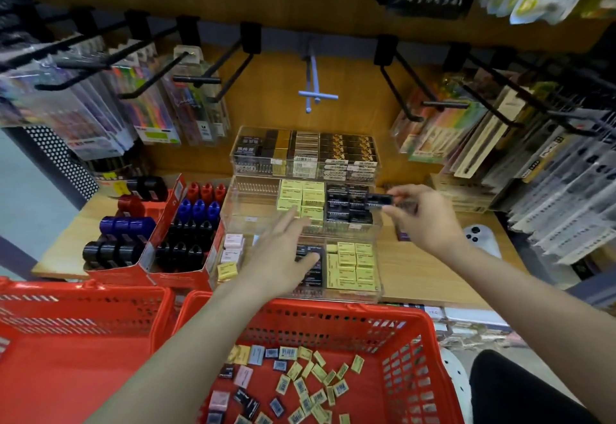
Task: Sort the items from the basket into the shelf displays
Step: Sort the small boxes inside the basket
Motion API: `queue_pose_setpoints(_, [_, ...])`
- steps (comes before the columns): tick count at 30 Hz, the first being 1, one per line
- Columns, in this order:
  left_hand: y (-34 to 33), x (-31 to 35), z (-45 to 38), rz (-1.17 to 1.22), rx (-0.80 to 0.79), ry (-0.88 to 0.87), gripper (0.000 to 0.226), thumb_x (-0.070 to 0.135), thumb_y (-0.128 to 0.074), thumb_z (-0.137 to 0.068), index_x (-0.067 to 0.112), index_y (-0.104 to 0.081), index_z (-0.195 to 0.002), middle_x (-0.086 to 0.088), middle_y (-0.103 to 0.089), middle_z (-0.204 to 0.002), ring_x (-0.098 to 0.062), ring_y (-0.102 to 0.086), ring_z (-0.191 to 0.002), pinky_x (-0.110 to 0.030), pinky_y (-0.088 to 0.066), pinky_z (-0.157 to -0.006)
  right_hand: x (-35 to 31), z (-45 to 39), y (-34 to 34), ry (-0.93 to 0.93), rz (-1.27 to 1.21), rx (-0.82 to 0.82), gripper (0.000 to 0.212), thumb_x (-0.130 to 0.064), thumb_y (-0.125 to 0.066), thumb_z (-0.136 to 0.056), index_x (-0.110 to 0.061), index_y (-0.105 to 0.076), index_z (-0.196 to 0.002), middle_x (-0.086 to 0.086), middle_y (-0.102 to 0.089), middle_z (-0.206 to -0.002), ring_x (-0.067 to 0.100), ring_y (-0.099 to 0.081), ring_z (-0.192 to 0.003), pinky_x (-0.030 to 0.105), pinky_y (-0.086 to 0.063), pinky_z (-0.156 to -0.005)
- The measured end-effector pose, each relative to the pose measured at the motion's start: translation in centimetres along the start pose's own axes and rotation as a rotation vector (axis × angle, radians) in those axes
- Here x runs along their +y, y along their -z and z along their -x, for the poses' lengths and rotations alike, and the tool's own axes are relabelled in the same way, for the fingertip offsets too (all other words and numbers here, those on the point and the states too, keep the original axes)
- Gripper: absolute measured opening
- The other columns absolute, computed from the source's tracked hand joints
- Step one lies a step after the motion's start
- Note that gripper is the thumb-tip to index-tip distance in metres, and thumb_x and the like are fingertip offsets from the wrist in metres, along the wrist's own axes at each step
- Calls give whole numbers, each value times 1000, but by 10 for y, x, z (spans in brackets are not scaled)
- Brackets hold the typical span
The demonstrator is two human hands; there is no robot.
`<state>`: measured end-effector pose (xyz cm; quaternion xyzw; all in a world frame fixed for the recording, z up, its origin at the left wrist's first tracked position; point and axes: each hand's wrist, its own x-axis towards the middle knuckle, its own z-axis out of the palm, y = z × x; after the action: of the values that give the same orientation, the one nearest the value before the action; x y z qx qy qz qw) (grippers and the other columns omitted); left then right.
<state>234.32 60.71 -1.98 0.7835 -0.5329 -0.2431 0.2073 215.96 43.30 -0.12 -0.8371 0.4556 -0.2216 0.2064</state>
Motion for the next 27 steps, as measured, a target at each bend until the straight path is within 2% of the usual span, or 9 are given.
queue_pose_setpoints(3, [-7, -9, -10, -189, -64, 16, 78, 43, -52, -99, 27, -4, -159, 9, 15, -164, -16, 15, -151, -45, 3, -122, 8, -7, -17, -22, 19, -58, 33, -29, -74, -86, -17, -69, -116, -6, -63, -98, 12, -58, -79, 23, -41, -70])
queue_pose_setpoints(7, [-14, -13, -13, -255, -109, 38, 83, 45, -50, -100, 26, 5, -158, 10, 19, -163, -13, 17, -151, -47, 0, -124, 8, -11, -34, -35, 57, -66, 33, -29, -75, -86, -17, -70, -116, -4, -68, -100, 10, -53, -81, 21, -40, -76])
queue_pose_setpoints(14, [-9, -17, -15, -178, -132, 19, 79, 39, -53, -100, 25, -2, -159, 10, 12, -165, -13, 13, -152, -53, -10, -123, -5, -16, -40, -171, 100, -47, 33, -36, -80, -80, -20, -74, -109, -3, -71, -101, 13, -61, -84, 24, -50, -76])
queue_pose_setpoints(18, [-9, -10, -10, -71, -57, 15, 72, 33, -56, -100, 27, -15, -158, 9, 4, -166, -14, 5, -153, -43, -10, -123, -20, -16, -36, -219, 81, -34, 36, -34, -82, -78, -20, -72, -109, 0, -66, -105, 17, -60, -94, 29, -51, -82])
queue_pose_setpoints(20, [-2, -1, -5, 105, 14, 17, 59, 30, -58, -99, 27, -32, -152, 6, -19, -163, -17, -18, -150, -30, -24, -116, -27, -7, -31, -312, -227, -21, 32, -21, -76, -85, -19, -67, -115, -4, -61, -105, 12, -56, -93, 27, -47, -73])
queue_pose_setpoints(22, [7, 12, 2, 430, 27, 70, 42, 30, -60, -98, 26, -50, -138, 3, -48, -146, -13, -50, -129, -21, -40, -100, -41, 10, -24, -495, -757, -119, 41, 3, -58, -89, -14, -59, -126, 2, -56, -112, 11, -53, -94, 23, -41, -67])
queue_pose_setpoints(23, [11, 20, 6, 628, -10, 110, 32, 29, -61, -97, 24, -56, -129, 1, -57, -135, -10, -59, -115, -20, -45, -95, -47, 20, -21, -572, -962, -184, 51, 15, -47, -86, -11, -57, -128, 7, -53, -114, 11, -51, -93, 23, -39, -67])
queue_pose_setpoints(25, [16, 33, 18, 933, -118, 166, 21, 28, -63, -96, 21, -61, -115, -3, -64, -120, -11, -67, -102, -23, -54, -91, -55, 36, -13, -605, -1150, -293, 63, 27, -35, -80, -9, -58, -126, 12, -51, -115, 15, -48, -93, 25, -40, -70])
queue_pose_setpoints(27, [17, 40, 30, 1041, -202, 171, 24, 29, -65, -94, 17, -62, -115, -6, -65, -116, -14, -70, -100, -25, -57, -90, -66, 48, -2, -553, -1271, -374, 66, 31, -35, -81, -14, -61, -121, 14, -51, -118, 19, -48, -98, 27, -44, -84])
